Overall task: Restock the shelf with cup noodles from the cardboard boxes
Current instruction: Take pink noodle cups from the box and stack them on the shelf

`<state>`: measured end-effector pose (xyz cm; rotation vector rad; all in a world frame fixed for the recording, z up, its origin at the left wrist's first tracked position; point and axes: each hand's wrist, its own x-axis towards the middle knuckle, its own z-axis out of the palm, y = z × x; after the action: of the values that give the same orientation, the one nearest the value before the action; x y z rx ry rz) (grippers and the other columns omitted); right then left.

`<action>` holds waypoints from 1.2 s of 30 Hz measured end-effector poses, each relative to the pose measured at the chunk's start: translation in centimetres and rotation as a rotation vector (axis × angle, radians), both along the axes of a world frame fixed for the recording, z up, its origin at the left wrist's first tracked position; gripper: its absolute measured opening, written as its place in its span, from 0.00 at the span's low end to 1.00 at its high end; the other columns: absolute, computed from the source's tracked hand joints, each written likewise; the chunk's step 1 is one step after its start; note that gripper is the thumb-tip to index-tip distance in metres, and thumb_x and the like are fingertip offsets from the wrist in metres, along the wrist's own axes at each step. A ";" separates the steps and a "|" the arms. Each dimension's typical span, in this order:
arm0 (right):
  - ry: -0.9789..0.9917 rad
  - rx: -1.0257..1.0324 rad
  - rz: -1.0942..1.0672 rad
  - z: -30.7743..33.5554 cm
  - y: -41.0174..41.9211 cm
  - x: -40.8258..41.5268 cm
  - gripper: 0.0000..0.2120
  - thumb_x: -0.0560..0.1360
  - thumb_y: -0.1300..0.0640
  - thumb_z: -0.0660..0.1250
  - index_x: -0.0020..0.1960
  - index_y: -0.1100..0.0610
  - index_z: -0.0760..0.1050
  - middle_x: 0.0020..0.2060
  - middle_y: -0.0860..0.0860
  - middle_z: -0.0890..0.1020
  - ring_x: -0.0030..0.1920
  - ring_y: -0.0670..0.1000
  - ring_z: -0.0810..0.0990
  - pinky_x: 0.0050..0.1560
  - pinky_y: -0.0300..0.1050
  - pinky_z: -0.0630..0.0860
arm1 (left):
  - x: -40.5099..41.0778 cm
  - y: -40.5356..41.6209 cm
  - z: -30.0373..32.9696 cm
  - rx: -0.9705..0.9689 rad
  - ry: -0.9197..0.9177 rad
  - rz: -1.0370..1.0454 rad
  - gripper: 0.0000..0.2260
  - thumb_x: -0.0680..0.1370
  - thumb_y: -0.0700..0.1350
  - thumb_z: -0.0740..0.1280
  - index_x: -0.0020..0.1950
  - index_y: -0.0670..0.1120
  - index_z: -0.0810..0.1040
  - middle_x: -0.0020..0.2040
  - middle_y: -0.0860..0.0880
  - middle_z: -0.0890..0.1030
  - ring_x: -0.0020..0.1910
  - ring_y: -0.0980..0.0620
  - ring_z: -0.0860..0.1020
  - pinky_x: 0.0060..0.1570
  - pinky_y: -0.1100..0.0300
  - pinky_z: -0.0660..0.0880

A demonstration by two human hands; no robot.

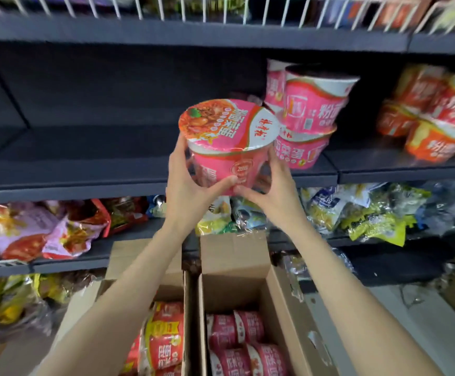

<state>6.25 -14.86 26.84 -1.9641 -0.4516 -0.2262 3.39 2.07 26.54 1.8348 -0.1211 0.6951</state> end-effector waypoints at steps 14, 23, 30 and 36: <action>-0.409 -0.224 -0.333 3.2 5.6 20.1 0.36 0.76 0.65 0.64 0.78 0.57 0.49 0.74 0.64 0.56 0.64 0.61 0.75 0.62 0.51 0.74 | 24.0 1.6 3.3 0.035 0.085 0.077 0.39 0.73 0.49 0.72 0.77 0.52 0.54 0.65 0.45 0.65 0.63 0.47 0.73 0.65 0.51 0.71; -0.119 -0.442 -0.213 1.8 5.5 24.2 0.42 0.75 0.62 0.66 0.78 0.55 0.41 0.76 0.62 0.50 0.72 0.62 0.62 0.69 0.54 0.66 | 26.9 1.7 1.8 0.209 0.239 -0.019 0.28 0.78 0.43 0.65 0.76 0.49 0.59 0.71 0.47 0.68 0.68 0.48 0.68 0.66 0.58 0.66; -0.439 -0.415 -0.227 -1.0 3.2 17.0 0.22 0.75 0.62 0.64 0.69 0.58 0.69 0.66 0.55 0.73 0.65 0.58 0.70 0.65 0.50 0.68 | 18.5 1.5 0.1 0.318 -0.061 0.116 0.16 0.78 0.45 0.63 0.66 0.49 0.73 0.56 0.53 0.80 0.55 0.55 0.77 0.54 0.53 0.75; -0.534 -0.409 -0.205 -7.8 -0.3 5.8 0.11 0.74 0.58 0.64 0.55 0.56 0.79 0.39 0.49 0.84 0.39 0.52 0.82 0.34 0.46 0.78 | 5.7 1.3 -4.7 0.329 -0.184 0.136 0.10 0.78 0.49 0.61 0.56 0.49 0.78 0.38 0.55 0.80 0.36 0.55 0.79 0.39 0.53 0.77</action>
<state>12.01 -15.21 19.00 -2.3465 -0.6787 -0.8588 9.12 3.35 21.83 2.1034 -0.2449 0.9858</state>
